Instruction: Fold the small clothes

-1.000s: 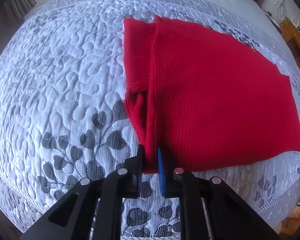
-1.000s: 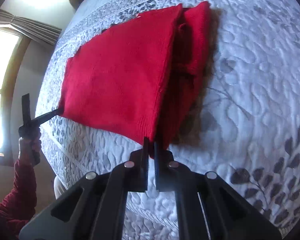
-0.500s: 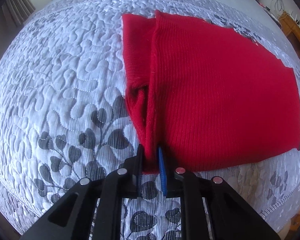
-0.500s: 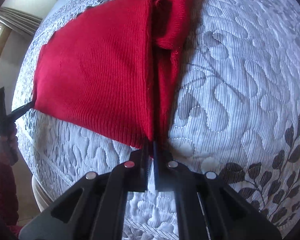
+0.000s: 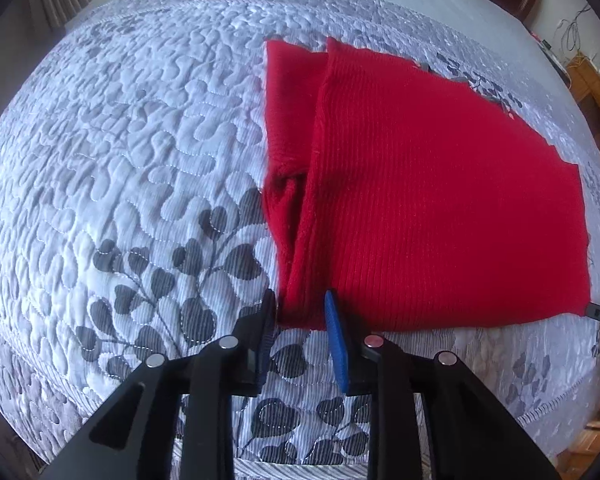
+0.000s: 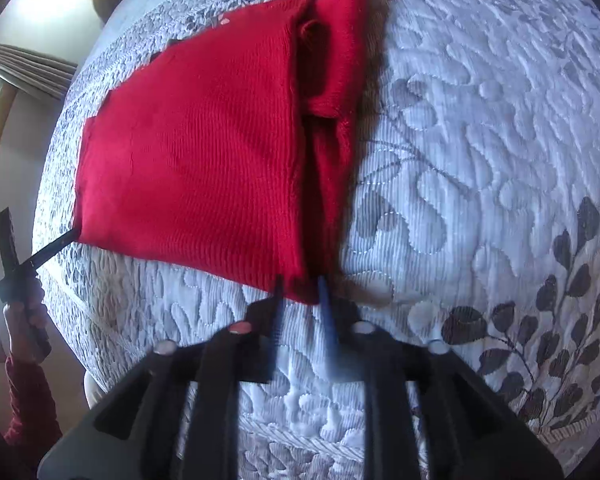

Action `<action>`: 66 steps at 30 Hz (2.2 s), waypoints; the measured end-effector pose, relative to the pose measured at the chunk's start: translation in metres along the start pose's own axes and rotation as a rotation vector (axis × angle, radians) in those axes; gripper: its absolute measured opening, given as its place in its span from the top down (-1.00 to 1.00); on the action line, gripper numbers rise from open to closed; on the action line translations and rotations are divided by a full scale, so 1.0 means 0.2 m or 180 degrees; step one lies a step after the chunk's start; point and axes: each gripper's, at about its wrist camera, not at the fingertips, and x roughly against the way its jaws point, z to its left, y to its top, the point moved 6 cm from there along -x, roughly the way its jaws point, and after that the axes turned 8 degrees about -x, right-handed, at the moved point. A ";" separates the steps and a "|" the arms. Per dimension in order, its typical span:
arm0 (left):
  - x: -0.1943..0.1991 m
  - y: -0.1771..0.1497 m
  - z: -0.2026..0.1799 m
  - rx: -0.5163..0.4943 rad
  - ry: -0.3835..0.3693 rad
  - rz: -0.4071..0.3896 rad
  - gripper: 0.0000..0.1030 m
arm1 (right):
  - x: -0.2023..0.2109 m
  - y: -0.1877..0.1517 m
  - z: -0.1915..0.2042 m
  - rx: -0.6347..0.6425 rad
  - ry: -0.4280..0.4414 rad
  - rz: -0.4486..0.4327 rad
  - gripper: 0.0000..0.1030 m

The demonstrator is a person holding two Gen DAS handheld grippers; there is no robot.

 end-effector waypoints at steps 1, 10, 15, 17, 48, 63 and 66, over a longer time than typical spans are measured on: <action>0.01 -0.01 0.00 -0.0012 0.0010 -0.0012 0.49 | 0.01 0.00 0.00 0.0003 -0.0021 -0.0030 0.34; 0.03 -0.02 0.00 -0.0065 0.0047 -0.0023 0.26 | 0.05 0.08 -0.04 -0.0251 0.0207 -0.0088 -0.17; -0.03 -0.01 0.05 0.0121 0.0121 0.0042 -0.13 | -0.02 0.09 -0.05 -0.0356 0.0361 0.0010 -0.21; -0.03 -0.01 0.07 0.0189 0.0067 0.0066 -0.22 | -0.04 0.09 -0.04 -0.0380 0.0421 0.0008 -0.19; 0.20 -0.23 -0.03 0.0362 -0.0588 0.0078 0.82 | 0.14 -0.21 0.04 0.0154 0.0390 0.0054 0.84; 0.07 -0.56 -0.21 -0.0048 -0.0103 0.0152 0.78 | -0.04 -0.53 -0.12 -0.0065 0.0004 0.0108 0.83; 0.05 -0.54 -0.21 -0.0047 -0.0099 0.0124 0.77 | -0.04 -0.54 -0.12 -0.0081 -0.0057 0.0081 0.83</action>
